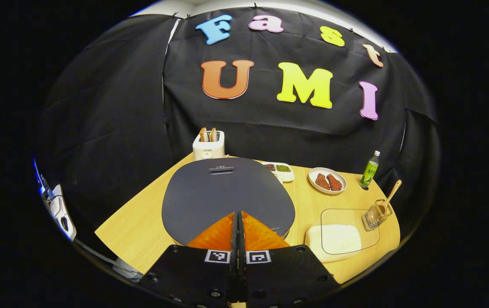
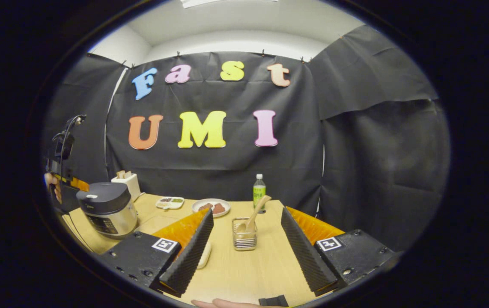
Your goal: Close the left gripper, press the button to open the rice cooker; take a wooden spoon from the chopstick holder with the right hand, scoop a spoonful of rice and pour it into the rice cooker, then put the wooden spoon back into the chopstick holder.
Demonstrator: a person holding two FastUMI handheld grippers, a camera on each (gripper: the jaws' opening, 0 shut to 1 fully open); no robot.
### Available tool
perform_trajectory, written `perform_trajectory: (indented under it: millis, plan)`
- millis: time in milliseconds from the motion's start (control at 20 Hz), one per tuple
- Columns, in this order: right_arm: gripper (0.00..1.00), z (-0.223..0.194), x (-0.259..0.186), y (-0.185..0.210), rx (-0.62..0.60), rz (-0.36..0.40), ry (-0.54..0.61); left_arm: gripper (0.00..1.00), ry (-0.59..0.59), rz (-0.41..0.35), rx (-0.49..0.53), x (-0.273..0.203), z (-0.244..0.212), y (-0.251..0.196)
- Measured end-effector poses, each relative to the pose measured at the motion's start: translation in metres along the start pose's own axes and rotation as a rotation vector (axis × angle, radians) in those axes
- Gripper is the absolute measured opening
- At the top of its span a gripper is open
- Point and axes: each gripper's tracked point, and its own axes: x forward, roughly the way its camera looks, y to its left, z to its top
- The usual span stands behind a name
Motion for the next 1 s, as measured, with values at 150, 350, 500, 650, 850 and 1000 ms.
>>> perform_trajectory:
  millis: [150,350,500,650,850,1000]
  plan:
    - [1.00,-0.001,0.001,0.000,-0.005,0.006,-0.001,0.00,0.020,0.013,0.017,0.006,-0.006,0.000]
    - [0.99,-0.004,0.001,-0.006,0.011,-0.004,-0.004,0.00,0.020,0.035,0.082,0.010,-0.013,0.000]
    - [1.00,-0.010,0.002,-0.011,0.025,-0.011,0.008,0.01,0.029,0.026,0.048,0.012,-0.019,0.002]
    - [1.00,-0.012,0.000,-0.013,0.032,-0.016,0.015,0.00,0.060,-0.017,-0.023,0.015,-0.026,-0.001]
    - [1.00,-0.008,-0.010,-0.014,0.027,-0.023,-0.001,0.00,0.030,-0.040,-0.055,0.012,-0.023,0.000]
    - [1.00,-0.006,-0.019,-0.019,0.009,-0.032,-0.014,0.00,0.001,-0.050,-0.055,0.004,-0.017,0.002]
